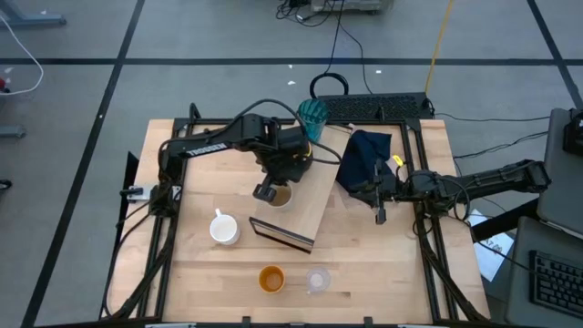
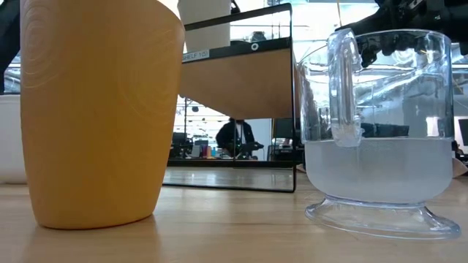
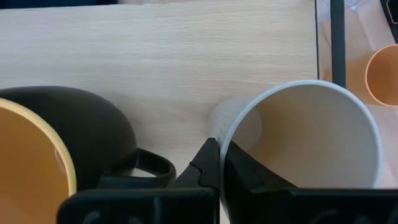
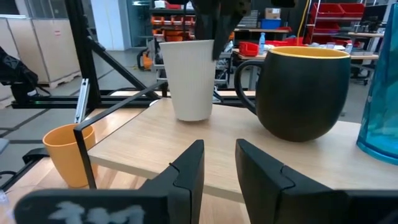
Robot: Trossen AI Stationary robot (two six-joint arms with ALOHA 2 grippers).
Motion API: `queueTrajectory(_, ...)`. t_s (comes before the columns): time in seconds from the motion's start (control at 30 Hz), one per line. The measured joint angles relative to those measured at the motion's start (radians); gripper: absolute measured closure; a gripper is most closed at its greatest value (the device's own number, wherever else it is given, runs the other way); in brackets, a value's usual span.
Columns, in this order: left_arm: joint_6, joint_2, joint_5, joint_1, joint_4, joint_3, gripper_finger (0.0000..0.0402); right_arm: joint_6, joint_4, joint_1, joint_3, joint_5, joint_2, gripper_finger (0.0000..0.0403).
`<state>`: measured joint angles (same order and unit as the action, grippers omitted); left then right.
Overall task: Stack small to large cups/mugs on shelf
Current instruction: Put the gray cup on the shelf
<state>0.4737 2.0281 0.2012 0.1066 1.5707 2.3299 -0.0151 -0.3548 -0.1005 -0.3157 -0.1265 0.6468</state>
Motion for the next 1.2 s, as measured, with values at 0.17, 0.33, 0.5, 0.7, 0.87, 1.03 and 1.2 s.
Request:
queueTrajectory(0.17,-0.004,0.0,0.011,0.002,-0.001,-0.007,0.0401,0.0,0.001,0.0,0.0,0.0,0.0,0.0319)
queueTrajectory(0.33,-0.014,0.0,0.016,0.006,0.0,-0.03,0.04,0.0,0.001,0.0,0.0,0.0,0.0,0.0319)
queueTrajectory(0.5,-0.008,0.0,0.016,0.007,0.0,-0.03,0.0401,0.0,0.002,0.0,0.0,0.0,0.0,0.0319)
queueTrajectory(0.7,-0.025,0.0,0.016,0.01,0.0,-0.031,0.039,0.0,0.002,0.0,0.0,0.0,0.0,0.0319)
queueTrajectory(0.87,-0.032,0.0,0.015,0.012,0.0,-0.031,0.0382,0.0,0.003,0.0,0.0,0.0,0.0,0.0319)
queueTrajectory(1.03,-0.054,0.0,0.015,0.018,0.0,-0.032,0.0379,-0.007,0.005,0.0,0.0,0.0,0.0,0.0319)
queueTrajectory(1.2,-0.067,0.0,0.037,0.032,0.0,-0.032,0.0378,-0.007,0.009,0.0,0.0,0.0,0.0,0.0319)
